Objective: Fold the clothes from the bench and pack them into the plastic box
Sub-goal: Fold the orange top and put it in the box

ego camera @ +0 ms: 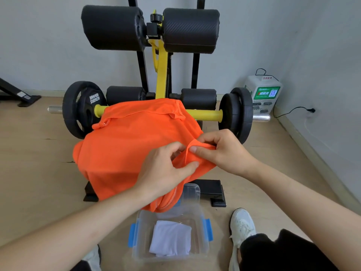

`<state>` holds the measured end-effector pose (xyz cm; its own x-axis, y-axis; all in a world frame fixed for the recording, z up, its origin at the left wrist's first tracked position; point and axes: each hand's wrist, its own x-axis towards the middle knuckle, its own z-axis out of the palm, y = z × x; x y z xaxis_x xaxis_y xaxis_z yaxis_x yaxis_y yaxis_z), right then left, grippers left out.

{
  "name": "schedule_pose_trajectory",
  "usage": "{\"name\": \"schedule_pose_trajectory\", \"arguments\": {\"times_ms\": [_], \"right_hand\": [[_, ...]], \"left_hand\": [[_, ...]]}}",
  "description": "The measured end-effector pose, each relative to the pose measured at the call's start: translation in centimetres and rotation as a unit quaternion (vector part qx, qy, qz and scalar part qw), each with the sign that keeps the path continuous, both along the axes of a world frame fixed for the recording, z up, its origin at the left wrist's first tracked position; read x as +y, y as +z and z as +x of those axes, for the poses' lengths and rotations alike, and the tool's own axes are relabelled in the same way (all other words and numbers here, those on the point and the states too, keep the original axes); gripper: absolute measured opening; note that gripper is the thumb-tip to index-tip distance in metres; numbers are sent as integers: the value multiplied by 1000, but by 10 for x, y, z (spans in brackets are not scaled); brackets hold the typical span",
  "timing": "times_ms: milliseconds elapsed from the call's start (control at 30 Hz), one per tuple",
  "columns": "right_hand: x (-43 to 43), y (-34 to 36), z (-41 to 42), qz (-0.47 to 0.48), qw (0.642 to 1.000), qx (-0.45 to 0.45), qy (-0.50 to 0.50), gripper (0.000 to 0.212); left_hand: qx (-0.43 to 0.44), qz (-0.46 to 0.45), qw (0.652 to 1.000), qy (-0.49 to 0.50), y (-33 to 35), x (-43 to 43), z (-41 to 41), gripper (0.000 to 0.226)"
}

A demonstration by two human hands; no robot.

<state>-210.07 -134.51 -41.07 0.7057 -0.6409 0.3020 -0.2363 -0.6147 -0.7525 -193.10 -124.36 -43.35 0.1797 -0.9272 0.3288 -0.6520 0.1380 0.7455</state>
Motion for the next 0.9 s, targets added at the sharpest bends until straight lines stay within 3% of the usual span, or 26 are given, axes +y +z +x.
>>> {"name": "schedule_pose_trajectory", "arguments": {"times_ms": [167, 433, 733, 900], "right_hand": [[-3, -1, -6, 54, 997, -44, -10, 12], [-11, -1, -13, 168, 981, -82, -44, 16], [-28, -10, -21, 244, 941, -191, -136, 15], [-40, -25, -19, 236, 939, -154, -195, 18]], "left_hand": [[36, 26, 998, -53, -5, -6, 11, 6], [5, 76, 995, -59, -8, 6, 35, 24], [21, 167, 983, -77, 0, 23, 71, 13], [123, 140, 982, -31, 9, 31, 84, 12]]}}
